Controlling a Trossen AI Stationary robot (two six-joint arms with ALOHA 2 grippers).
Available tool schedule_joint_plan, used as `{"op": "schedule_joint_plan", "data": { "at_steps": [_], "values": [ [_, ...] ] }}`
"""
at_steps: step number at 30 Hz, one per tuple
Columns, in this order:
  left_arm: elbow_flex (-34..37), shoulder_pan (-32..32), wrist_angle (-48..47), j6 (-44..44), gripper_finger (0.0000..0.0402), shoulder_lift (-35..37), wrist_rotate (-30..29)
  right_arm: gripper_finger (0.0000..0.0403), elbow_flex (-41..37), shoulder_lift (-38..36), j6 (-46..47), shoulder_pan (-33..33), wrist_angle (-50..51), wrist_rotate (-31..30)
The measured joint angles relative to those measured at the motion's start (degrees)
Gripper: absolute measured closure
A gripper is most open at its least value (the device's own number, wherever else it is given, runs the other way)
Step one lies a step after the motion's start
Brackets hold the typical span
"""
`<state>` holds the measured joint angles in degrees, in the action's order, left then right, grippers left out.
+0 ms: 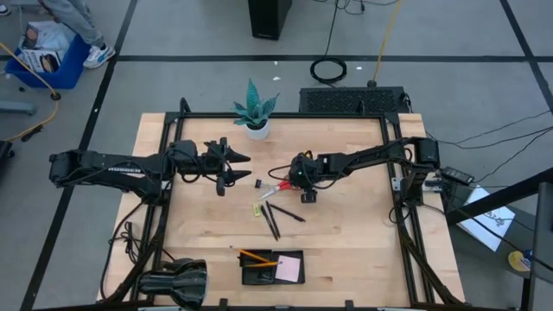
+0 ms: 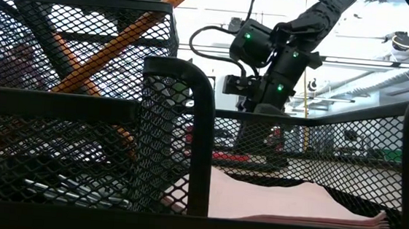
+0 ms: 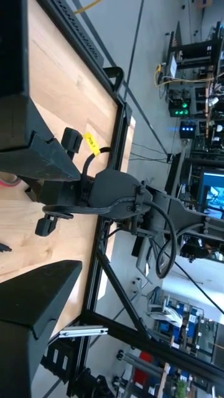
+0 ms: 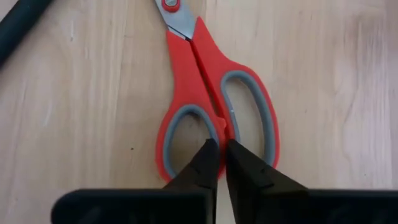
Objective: Pick and place office supplies into organizer
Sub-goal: Put the red scissors into the black desk organizer
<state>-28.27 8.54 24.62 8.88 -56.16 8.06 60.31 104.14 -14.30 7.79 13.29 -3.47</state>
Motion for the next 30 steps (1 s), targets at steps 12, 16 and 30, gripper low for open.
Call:
{"op": "schedule_joint_plan", "data": {
  "at_steps": [12,16,30],
  "values": [
    [0.0,0.0,-1.6,0.0,0.0176,0.0,-0.2,0.0402,-0.1,-0.3,-1.4,-0.5,-1.9,-2.8],
    [0.0,0.0,-2.3,0.0,0.0176,0.0,-1.1,0.0402,-0.2,-1.6,-1.4,-0.7,-2.1,-2.7],
    [0.0,-0.2,-2.4,0.1,0.0176,0.0,-1.1,0.0394,-0.2,-2.0,-2.6,-1.1,-1.6,3.4]
  ]
}}
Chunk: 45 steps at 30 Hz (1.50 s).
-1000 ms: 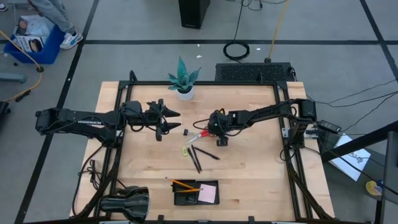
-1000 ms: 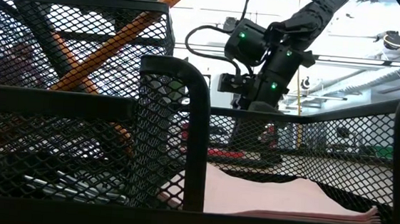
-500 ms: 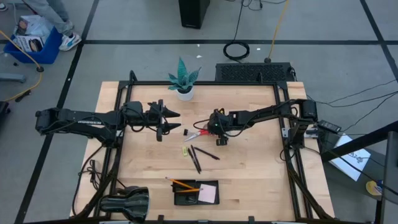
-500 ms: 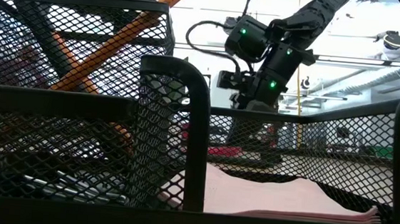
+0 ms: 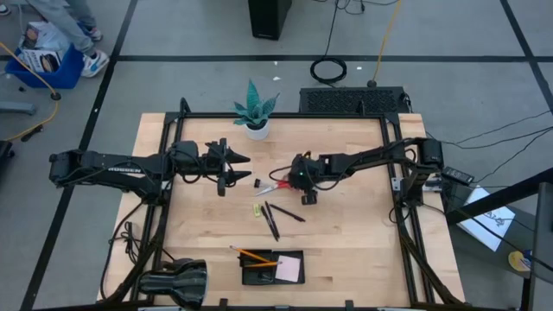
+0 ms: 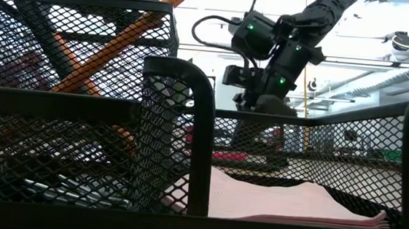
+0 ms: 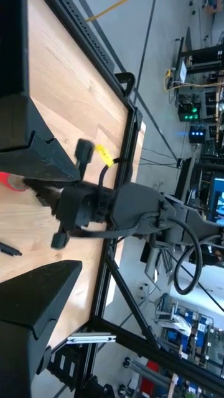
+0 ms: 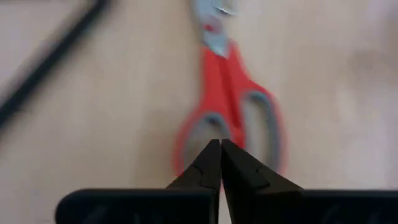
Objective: Pick and place office supplies into organizer
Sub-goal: Put the red scissors into the black desk organizer
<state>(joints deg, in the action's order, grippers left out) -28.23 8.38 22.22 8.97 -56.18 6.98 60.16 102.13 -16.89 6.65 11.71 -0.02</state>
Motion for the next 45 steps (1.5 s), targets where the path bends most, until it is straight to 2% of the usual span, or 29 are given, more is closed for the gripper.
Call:
{"op": "schedule_joint_plan", "data": {
  "at_steps": [2,9,13,19,33,39,45],
  "values": [
    [0.0,0.0,0.0,0.0,0.0176,0.0,0.0,0.0376,0.0,0.4,0.4,-0.2,-1.0,1.6],
    [0.0,0.0,0.2,-0.1,0.0176,0.0,0.0,0.0283,0.1,0.8,1.2,0.2,-1.4,-1.8],
    [0.0,0.0,0.2,-0.2,0.0176,0.0,0.0,0.0257,0.1,0.8,2.8,0.5,-0.6,-1.7],
    [0.0,0.0,0.1,-0.2,0.0176,0.0,0.0,0.0255,0.1,0.7,9.1,0.3,3.6,-4.7],
    [0.0,0.0,-0.2,-1.8,0.0176,0.0,0.0,0.0258,0.1,0.6,25.9,-0.8,2.8,-10.4],
    [0.0,0.0,-0.2,-1.9,0.0176,0.0,0.0,0.0256,0.1,-1.6,33.7,-1.1,3.2,-8.5],
    [0.0,0.0,0.0,-2.5,0.0176,-0.1,0.0,0.0271,0.1,-7.3,45.8,-1.2,5.1,-0.7]
  ]
}}
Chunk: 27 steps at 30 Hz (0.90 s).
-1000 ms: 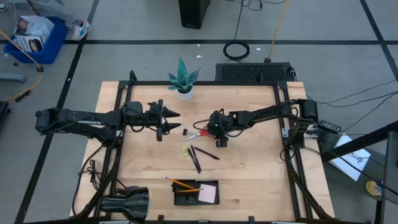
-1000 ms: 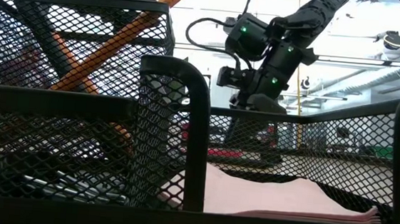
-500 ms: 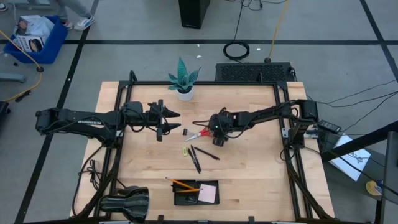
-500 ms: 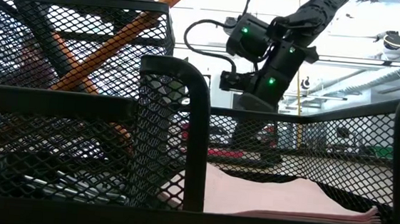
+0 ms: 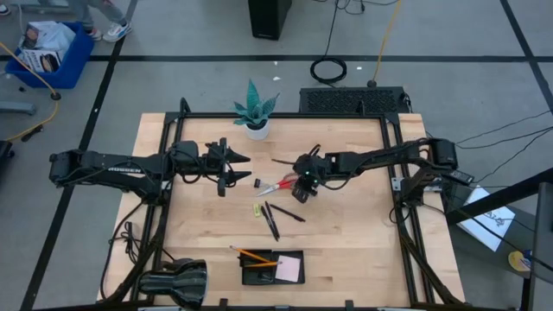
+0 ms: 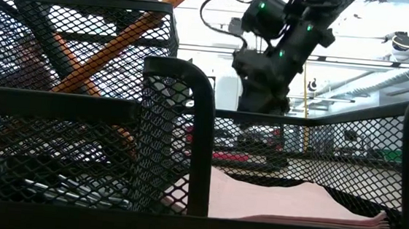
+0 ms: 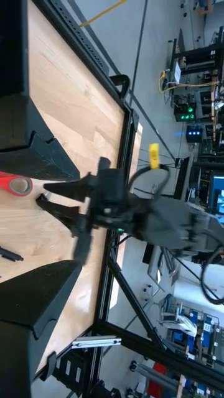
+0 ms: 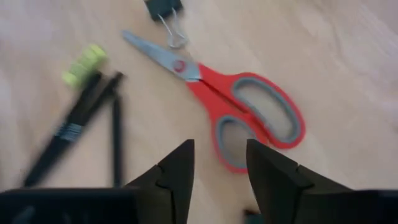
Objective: Pick and place office supplies into organizer
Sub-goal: Put the red scissors into the black desk organizer
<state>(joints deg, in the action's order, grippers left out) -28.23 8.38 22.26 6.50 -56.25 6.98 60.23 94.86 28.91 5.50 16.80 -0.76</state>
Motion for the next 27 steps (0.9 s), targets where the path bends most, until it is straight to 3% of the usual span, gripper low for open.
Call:
{"op": "schedule_joint_plan", "data": {
  "at_steps": [5,8,18,27],
  "values": [
    [0.0,0.0,0.0,0.0,0.0176,0.0,0.0,0.0279,0.0,-1.7,0.9,0.0,-1.7,1.0],
    [0.0,-0.1,0.0,0.1,0.0176,0.0,0.2,0.0280,0.0,-1.0,6.1,0.2,-1.3,0.7],
    [0.0,-1.7,0.2,0.2,0.0176,0.0,0.5,0.0280,0.0,0.0,11.6,2.3,5.4,-2.1],
    [0.0,-1.9,0.3,0.2,0.0176,0.0,0.5,0.0295,0.0,0.9,17.0,-1.7,4.9,-2.1]
  ]
}}
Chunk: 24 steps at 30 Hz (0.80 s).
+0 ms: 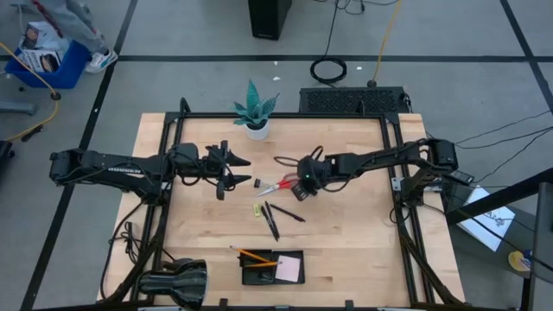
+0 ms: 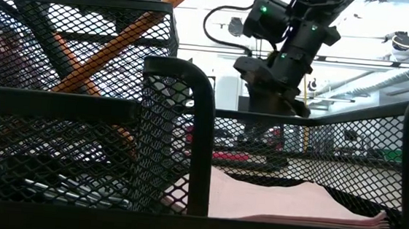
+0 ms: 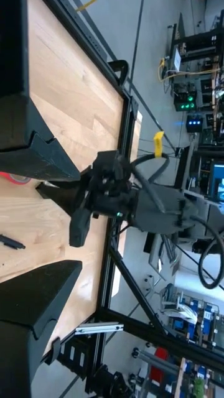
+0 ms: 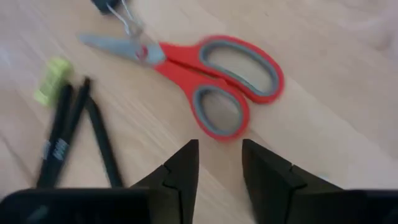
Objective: Pick and place office supplies into organizer
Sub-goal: Put the red scissors into the black desk organizer
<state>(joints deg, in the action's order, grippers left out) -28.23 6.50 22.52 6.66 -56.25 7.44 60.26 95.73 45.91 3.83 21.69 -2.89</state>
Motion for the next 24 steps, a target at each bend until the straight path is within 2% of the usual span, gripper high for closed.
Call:
{"op": "schedule_joint_plan", "data": {
  "at_steps": [4,8,10,14,19,24],
  "values": [
    [0.0,0.0,0.0,0.0,0.0176,0.0,0.0,0.0315,0.3,0.2,1.3,-3.1,-2.7,-0.1],
    [0.0,0.0,0.2,-0.4,0.0176,0.0,0.0,0.0326,2.0,0.1,-0.9,-2.6,3.1,-3.3],
    [0.0,0.0,0.2,-0.4,0.0176,0.0,0.0,0.0325,2.6,0.9,-1.2,-2.4,2.1,-3.4],
    [0.0,0.0,0.3,-0.5,0.0176,0.0,0.0,0.0306,5.8,3.5,-4.9,-2.5,3.2,-0.9],
    [0.0,0.0,0.4,-0.6,0.0176,0.0,0.0,0.0267,11.1,7.9,-6.1,-2.3,13.0,-0.2],
    [0.0,0.0,-0.6,-0.5,0.0176,0.0,0.0,0.0231,12.2,7.9,-6.2,-1.9,17.2,-6.4]
  ]
}}
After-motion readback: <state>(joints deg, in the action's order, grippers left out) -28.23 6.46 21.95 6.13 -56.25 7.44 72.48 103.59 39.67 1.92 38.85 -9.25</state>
